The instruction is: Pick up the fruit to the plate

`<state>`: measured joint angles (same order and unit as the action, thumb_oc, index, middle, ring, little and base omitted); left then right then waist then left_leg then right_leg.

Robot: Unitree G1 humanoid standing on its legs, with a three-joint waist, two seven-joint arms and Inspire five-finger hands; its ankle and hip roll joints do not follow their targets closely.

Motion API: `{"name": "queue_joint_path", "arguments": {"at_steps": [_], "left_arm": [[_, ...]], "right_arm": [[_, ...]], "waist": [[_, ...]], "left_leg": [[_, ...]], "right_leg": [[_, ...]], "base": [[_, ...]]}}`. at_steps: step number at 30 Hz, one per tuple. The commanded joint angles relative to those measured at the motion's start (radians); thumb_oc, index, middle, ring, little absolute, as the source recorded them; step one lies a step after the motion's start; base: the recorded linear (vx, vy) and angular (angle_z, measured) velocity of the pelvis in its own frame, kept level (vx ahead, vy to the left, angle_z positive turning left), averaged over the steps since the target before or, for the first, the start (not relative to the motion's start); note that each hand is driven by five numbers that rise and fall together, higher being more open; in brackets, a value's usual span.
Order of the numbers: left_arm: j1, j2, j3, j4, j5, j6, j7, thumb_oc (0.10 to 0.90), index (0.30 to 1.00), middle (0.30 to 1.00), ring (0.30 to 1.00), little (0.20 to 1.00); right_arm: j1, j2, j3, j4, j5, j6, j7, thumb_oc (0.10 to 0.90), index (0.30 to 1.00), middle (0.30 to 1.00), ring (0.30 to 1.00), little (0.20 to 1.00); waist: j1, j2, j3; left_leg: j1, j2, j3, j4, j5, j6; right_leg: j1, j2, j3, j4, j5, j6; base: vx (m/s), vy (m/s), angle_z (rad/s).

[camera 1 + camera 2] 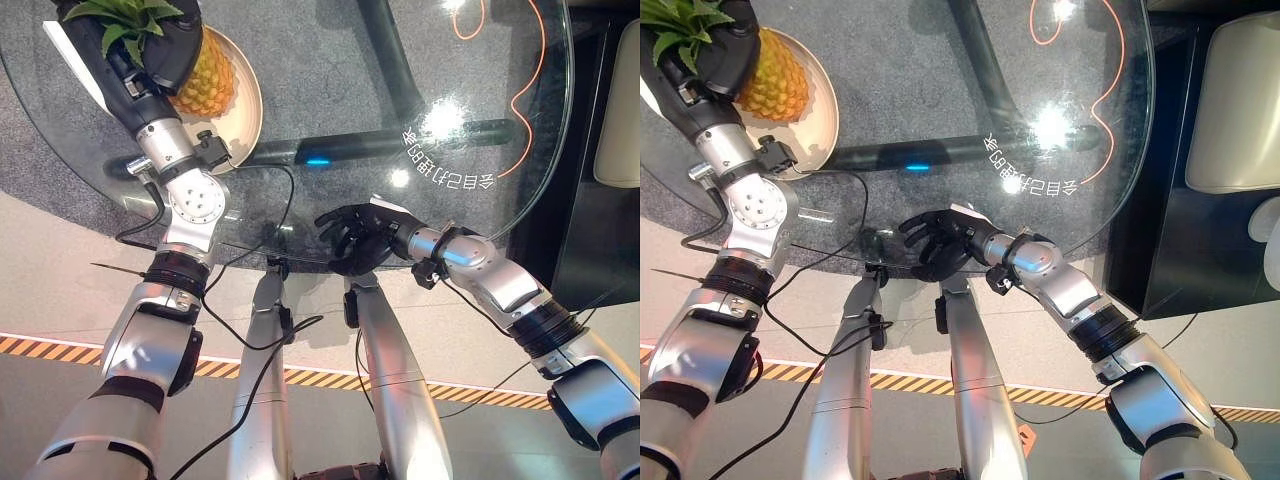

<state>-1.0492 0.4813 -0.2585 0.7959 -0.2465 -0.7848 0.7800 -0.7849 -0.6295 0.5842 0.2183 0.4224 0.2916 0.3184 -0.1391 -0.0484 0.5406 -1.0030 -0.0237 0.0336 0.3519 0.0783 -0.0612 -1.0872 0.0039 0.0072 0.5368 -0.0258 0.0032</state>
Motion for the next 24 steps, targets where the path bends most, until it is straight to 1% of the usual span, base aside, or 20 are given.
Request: {"name": "queue_joint_path", "arguments": {"at_steps": [1, 12, 24], "left_arm": [[-0.029, 0.029, 0.029, -0.001, 0.031, -0.051, 0.031, 0.8, 0.9, 0.9, 0.9, 0.9], [0.015, 0.023, 0.037, -0.014, 0.025, -0.031, 0.017, 0.8, 0.9, 0.9, 0.9, 0.9], [0.091, 0.03, 0.057, -0.045, 0.014, 0.002, -0.001, 0.8, 0.9, 0.9, 0.9, 0.9]], "right_arm": [[0.042, 0.076, 0.079, 0.07, -0.01, 0.006, -0.048, 0.8, 0.9, 0.9, 0.9, 0.9], [0.072, 0.082, 0.077, 0.061, -0.022, -0.014, -0.042, 0.8, 0.9, 0.9, 0.9, 0.9], [0.124, 0.081, 0.076, 0.021, -0.033, -0.015, -0.047, 0.8, 0.9, 0.9, 0.9, 0.9]], "waist": [[0.018, -0.012, -0.021], [0.027, -0.009, -0.021], [0.04, -0.001, -0.021]], "left_leg": [[-0.042, -0.066, -0.006, 0.131, -0.09, -0.021], [0.024, -0.064, -0.015, 0.116, -0.087, -0.021], [0.091, -0.057, -0.023, 0.087, -0.074, -0.023]], "right_leg": [[0.0, 0.005, 0.007, -0.109, 0.08, 0.057], [0.068, 0.003, -0.005, -0.116, 0.066, 0.053], [0.139, -0.002, -0.028, -0.128, 0.05, 0.045]], "base": [[0.0, 0.0, 0.0], [-0.01, -0.033, 0.0], [-0.01, -0.061, 0.02]]}}
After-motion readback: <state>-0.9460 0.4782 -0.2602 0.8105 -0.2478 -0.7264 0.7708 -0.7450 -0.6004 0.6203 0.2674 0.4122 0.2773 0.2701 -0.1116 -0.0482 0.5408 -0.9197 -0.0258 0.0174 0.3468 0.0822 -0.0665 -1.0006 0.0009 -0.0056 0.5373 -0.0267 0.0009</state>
